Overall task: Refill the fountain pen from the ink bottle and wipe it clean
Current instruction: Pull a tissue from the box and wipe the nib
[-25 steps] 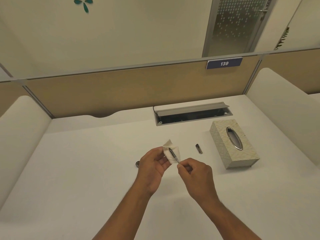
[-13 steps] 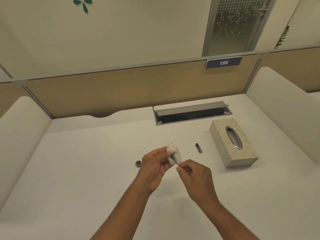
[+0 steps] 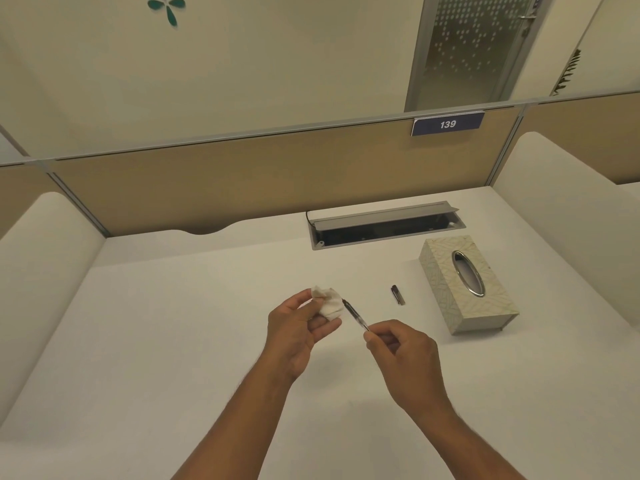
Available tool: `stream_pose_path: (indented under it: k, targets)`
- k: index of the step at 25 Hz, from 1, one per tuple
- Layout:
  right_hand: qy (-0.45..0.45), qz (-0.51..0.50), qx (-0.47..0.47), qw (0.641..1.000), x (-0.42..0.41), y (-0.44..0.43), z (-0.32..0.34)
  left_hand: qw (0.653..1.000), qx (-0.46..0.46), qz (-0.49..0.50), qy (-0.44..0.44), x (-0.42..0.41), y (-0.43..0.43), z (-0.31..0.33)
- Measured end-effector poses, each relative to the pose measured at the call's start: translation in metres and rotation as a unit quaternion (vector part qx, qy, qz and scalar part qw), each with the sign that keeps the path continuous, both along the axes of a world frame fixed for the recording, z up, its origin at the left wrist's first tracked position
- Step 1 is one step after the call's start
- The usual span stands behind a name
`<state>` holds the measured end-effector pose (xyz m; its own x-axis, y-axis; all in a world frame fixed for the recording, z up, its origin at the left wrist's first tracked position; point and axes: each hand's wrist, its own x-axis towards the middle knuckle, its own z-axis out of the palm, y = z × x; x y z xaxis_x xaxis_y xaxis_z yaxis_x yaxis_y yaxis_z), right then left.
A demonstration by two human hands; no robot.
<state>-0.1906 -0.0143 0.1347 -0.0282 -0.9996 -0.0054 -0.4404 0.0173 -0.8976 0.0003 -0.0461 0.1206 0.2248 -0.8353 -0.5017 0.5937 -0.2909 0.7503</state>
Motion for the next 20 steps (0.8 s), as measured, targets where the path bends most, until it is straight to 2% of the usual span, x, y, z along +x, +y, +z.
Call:
stream_pose_path:
  k: [7, 15, 20]
  targets:
    - [-0.004, 0.006, -0.016, 1.0, 0.017, -0.008, 0.009, 0.997, -0.023, -0.032, -0.066, -0.014, 0.007, 0.001]
    - [0.044, 0.004, 0.001, 0.999, 0.021, -0.005, 0.0, 0.997, -0.064, -0.002, 0.039, -0.014, 0.009, 0.006]
    - [0.058, 0.01, 0.004, 0.998, 0.02, -0.006, -0.001, 0.996, -0.067, -0.02, 0.048, -0.014, 0.01, 0.01]
